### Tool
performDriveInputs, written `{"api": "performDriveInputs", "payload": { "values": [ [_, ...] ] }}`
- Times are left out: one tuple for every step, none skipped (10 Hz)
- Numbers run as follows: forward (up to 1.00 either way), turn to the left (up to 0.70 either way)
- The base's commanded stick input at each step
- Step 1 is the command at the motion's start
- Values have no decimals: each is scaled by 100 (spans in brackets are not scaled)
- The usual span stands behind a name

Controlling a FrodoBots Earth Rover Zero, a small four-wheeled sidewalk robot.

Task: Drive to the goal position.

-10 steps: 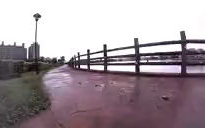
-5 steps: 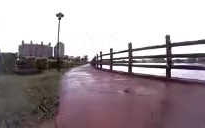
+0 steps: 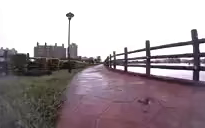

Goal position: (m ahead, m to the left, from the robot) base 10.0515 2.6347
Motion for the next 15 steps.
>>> {"api": "performDriveInputs", "payload": {
  "values": [
    [100, -8],
    [100, -25],
    [100, -34],
    [100, -38],
    [100, -32],
    [100, -1],
    [100, -1],
    [100, -1],
    [100, -1],
    [100, -1],
    [100, -1],
    [100, -1],
    [100, -1],
    [100, -1],
    [100, -1]
  ]
}}
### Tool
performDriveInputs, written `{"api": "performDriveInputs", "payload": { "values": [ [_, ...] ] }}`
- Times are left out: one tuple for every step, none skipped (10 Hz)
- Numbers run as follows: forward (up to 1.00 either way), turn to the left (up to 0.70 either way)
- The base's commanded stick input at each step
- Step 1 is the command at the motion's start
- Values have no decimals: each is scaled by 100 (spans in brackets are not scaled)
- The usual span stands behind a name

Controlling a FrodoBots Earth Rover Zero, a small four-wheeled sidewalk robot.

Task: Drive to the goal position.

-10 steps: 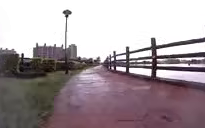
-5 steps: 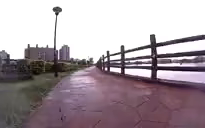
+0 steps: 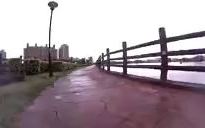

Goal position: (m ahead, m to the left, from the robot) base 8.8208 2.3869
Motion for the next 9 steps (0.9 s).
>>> {"api": "performDriveInputs", "payload": {
  "values": [
    [100, 33],
    [100, -1],
    [57, -1],
    [0, 0],
    [0, 0],
    [0, 0],
    [0, 0],
    [0, 0],
    [0, 0]
  ]
}}
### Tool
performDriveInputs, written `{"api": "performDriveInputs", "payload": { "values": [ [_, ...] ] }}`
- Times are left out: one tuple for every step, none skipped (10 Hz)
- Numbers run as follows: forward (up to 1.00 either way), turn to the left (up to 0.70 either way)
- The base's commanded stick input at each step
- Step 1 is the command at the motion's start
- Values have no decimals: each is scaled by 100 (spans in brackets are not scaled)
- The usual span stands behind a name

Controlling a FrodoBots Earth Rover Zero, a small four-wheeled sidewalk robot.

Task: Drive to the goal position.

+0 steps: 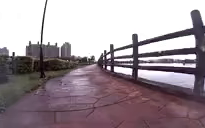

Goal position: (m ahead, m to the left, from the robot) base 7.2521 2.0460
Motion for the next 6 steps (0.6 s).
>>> {"api": "performDriveInputs", "payload": {
  "values": [
    [0, 0],
    [0, 0],
    [0, 0],
    [0, 88],
    [0, 93],
    [0, 43]
  ]
}}
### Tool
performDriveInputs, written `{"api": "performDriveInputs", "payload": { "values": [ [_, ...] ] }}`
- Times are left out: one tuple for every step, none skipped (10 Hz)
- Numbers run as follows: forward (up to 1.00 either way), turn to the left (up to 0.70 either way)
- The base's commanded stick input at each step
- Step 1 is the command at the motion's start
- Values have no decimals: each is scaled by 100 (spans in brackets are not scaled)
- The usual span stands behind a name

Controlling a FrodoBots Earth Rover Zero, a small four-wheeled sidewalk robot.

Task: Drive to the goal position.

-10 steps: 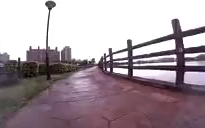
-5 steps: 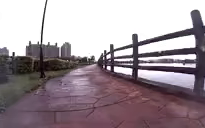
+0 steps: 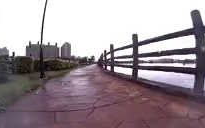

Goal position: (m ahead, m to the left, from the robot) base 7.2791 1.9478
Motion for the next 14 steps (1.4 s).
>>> {"api": "performDriveInputs", "payload": {
  "values": [
    [20, 0],
    [100, -1],
    [100, -1],
    [100, 2],
    [100, 17],
    [100, 35],
    [100, 38],
    [100, 4],
    [100, -1],
    [100, -1],
    [100, -1],
    [100, -1],
    [100, -1],
    [100, -1]
  ]
}}
